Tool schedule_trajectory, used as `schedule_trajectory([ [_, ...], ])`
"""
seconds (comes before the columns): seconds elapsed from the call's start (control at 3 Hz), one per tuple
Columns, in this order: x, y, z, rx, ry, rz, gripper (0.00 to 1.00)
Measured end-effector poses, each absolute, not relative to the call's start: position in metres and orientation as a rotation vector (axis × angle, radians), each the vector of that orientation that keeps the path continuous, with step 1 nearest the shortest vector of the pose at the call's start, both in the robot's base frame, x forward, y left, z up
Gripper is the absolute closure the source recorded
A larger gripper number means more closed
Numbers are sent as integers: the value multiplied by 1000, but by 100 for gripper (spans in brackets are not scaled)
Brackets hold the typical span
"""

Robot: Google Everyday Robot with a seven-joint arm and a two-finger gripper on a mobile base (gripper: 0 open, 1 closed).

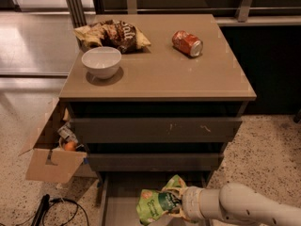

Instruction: Pick green rice chip bag from bottom drawer and place on counter

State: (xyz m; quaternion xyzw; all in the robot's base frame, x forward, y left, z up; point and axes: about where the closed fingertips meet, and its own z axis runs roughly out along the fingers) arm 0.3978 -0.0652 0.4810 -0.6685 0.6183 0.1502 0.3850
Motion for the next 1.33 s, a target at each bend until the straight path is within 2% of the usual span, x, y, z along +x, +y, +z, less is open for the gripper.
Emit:
schedule_trajectory([
  [0.67, 388, -85, 611, -1684, 1397, 277, 100],
  [1.33, 387, -84, 623, -1697, 1367, 318, 100],
])
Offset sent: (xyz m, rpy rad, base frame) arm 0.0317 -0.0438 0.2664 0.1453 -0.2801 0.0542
